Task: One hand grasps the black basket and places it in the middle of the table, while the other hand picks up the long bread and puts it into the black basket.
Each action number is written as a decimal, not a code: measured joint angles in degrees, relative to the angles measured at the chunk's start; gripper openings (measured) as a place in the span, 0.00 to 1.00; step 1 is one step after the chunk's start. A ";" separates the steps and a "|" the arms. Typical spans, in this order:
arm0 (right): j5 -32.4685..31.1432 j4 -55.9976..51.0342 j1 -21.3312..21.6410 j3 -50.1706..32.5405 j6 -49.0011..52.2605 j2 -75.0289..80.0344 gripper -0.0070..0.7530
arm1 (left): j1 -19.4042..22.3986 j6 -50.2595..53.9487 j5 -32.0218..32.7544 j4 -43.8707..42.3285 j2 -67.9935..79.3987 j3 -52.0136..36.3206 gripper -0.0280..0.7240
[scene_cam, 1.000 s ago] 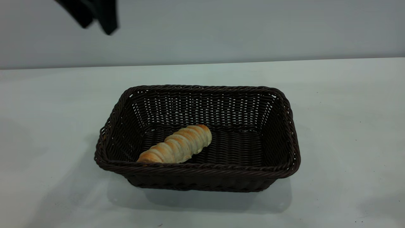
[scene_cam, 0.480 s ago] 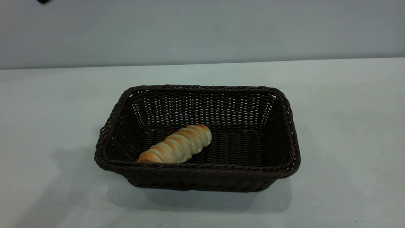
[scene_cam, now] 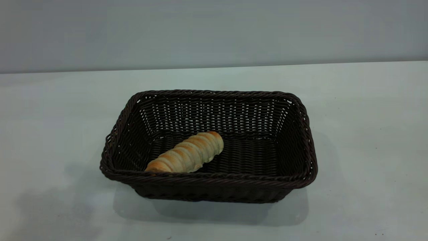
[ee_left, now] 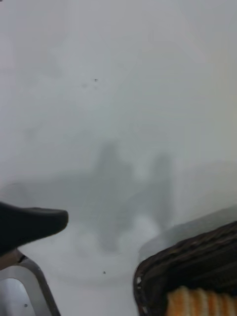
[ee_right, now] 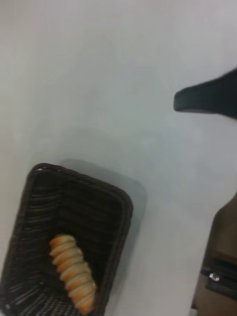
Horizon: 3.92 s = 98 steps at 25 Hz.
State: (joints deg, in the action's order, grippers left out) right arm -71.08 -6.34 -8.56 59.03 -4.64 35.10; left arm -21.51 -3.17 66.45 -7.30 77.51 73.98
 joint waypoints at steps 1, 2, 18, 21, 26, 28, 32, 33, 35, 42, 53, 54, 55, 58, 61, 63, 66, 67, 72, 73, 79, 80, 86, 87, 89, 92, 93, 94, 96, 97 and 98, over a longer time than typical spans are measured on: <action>0.00 0.00 0.00 0.00 0.00 -0.99 0.68 | 0.00 0.00 -0.18 0.00 -1.63 -0.99 0.68; 0.00 0.00 0.00 0.00 0.00 -1.97 0.68 | 0.00 0.00 -0.63 0.00 -3.26 -2.17 0.68; 0.00 -1.87 0.00 -11.37 -4.78 -16.84 0.68 | 0.00 -0.13 -9.48 1.56 -32.41 -24.34 0.67; 0.00 -1.91 0.00 -14.30 -6.52 -18.38 0.68 | 0.00 -0.18 -10.34 1.56 -38.25 -27.89 0.67; 0.00 -0.05 0.00 -17.59 -7.54 -18.66 0.68 | 0.00 -0.25 -10.68 1.56 -45.53 -32.23 0.67; 0.00 0.20 0.00 -19.28 -7.54 -18.71 0.68 | 0.00 -0.25 -10.68 1.56 -47.32 -33.66 0.67; 0.42 0.27 0.00 -22.98 -7.54 -18.71 0.68 | 0.00 -0.25 -10.06 1.56 -49.42 -34.75 0.67; 0.83 0.33 0.00 -24.00 -7.54 -18.71 0.68 | 0.00 -0.25 -9.88 1.56 -49.62 -34.75 0.67; 1.29 0.39 0.00 -25.43 -7.54 -18.71 0.68 | 0.00 -0.25 -8.90 1.56 -49.73 -34.75 0.67; 4.17 0.39 0.00 -29.99 -7.54 -18.71 0.68 | 0.00 -0.14 -5.24 1.50 -49.73 -34.81 0.67; 6.16 0.66 0.00 -31.60 -7.54 -18.71 0.68 | 0.00 3.17 -5.35 1.50 -49.73 -35.54 0.67; 6.16 0.66 0.00 -31.60 -7.54 -18.71 0.68 | 0.00 3.60 -5.92 1.50 -49.73 -36.00 0.67; 6.16 0.66 0.00 -31.60 -7.54 -18.71 0.68 | 0.00 3.76 -6.35 1.50 -49.73 -36.50 0.67; 6.18 0.66 0.00 -31.60 -7.54 -18.71 0.68 | 0.00 4.18 -7.15 1.50 -49.73 -39.12 0.67; 6.18 0.66 0.00 -31.60 -7.49 -18.71 0.68 | 0.00 5.07 -6.77 1.89 -49.73 -41.41 0.67; 6.18 0.66 0.00 -31.60 -7.49 -18.71 0.68 | 0.00 6.07 -5.47 2.45 -49.73 -42.35 0.67; 6.18 0.66 0.00 -31.60 -7.49 -18.71 0.68 | 0.00 8.01 -3.43 2.61 -49.73 -42.70 0.67; 6.18 0.66 0.00 -31.60 -7.49 -18.71 0.68 | 0.00 8.51 -2.99 2.61 -49.73 -42.70 0.67; 6.18 0.66 0.00 -31.60 -7.49 -18.71 0.68 | 0.00 8.92 -2.54 2.61 -49.73 -42.70 0.67; 6.18 0.66 0.00 -31.60 -7.49 -18.71 0.68 | 0.00 8.92 -2.54 2.61 -49.73 -42.70 0.67; 6.18 0.72 0.00 -31.60 -7.49 -18.71 0.68 | 0.00 8.75 -2.88 2.61 -49.73 -45.95 0.67; 6.18 0.72 0.00 -31.60 -7.49 -18.71 0.68 | 0.00 8.75 -2.94 2.54 -49.82 -46.08 0.67; 6.22 0.72 0.00 -31.60 -7.49 -18.71 0.68 | 0.00 8.75 -2.98 1.35 -52.13 -46.08 0.67; 6.22 0.72 0.00 -31.60 -7.49 -18.71 0.68 | 0.00 8.75 -2.98 1.30 -52.55 -46.09 0.67; 6.22 0.72 0.00 -31.60 -7.49 -18.71 0.68 | 0.00 8.75 -2.98 1.30 -53.19 -46.09 0.67; 6.22 0.72 0.00 -31.60 -7.49 -18.71 0.68 | 0.00 8.75 -2.98 1.30 -54.37 -46.14 0.67; 6.22 0.72 0.00 -31.60 -7.49 -18.71 0.68 | 0.00 8.75 -2.93 1.30 -54.75 -46.14 0.67; 6.22 0.72 0.00 -31.60 -7.49 -18.71 0.68 | 0.00 8.75 -2.93 1.30 -55.02 -46.14 0.67; 6.22 0.72 0.00 -31.60 -7.49 -18.71 0.68 | 0.00 8.75 -2.93 1.30 -55.41 -46.14 0.67; 6.22 0.72 0.00 -31.60 -7.49 -18.71 0.68 | 0.00 8.75 -2.93 1.30 -55.47 -46.14 0.67; 6.22 0.72 0.00 -31.60 -7.49 -18.71 0.68 | 0.00 8.75 -2.93 1.30 -55.47 -46.14 0.67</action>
State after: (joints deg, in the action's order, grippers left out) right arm -64.86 -5.62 -8.56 27.43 -12.12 16.39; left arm -21.51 5.58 63.52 -6.00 22.04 27.85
